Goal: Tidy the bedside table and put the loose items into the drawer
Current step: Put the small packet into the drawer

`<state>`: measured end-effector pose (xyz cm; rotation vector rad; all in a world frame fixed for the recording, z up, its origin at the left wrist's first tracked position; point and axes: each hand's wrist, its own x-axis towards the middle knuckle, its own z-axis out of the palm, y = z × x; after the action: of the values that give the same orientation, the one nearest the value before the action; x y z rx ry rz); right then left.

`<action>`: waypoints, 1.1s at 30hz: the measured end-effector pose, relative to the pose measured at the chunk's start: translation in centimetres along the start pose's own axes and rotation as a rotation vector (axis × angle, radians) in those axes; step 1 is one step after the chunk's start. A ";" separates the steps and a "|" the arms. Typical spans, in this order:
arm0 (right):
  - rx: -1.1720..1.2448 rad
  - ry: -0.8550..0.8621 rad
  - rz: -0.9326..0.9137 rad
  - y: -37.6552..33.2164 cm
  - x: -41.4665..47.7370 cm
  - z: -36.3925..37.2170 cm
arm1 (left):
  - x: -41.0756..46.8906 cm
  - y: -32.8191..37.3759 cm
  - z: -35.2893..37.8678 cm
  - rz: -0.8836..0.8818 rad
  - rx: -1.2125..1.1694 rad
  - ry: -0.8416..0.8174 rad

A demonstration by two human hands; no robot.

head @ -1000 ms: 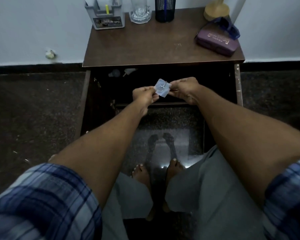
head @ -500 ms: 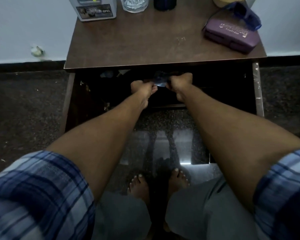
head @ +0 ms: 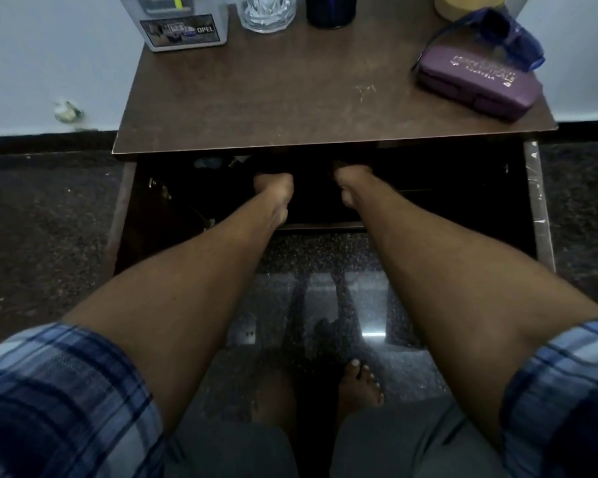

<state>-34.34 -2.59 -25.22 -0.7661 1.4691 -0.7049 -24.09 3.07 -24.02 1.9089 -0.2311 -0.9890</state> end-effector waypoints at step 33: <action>-0.325 -0.169 -0.402 -5.9 -17.0 -12.4 | -18.1 5.3 -0.5 0.201 -0.036 -0.420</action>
<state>-46.40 7.36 -9.96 -1.3643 1.3010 -0.6866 -34.42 10.07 -9.86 1.5923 -0.6308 -1.2375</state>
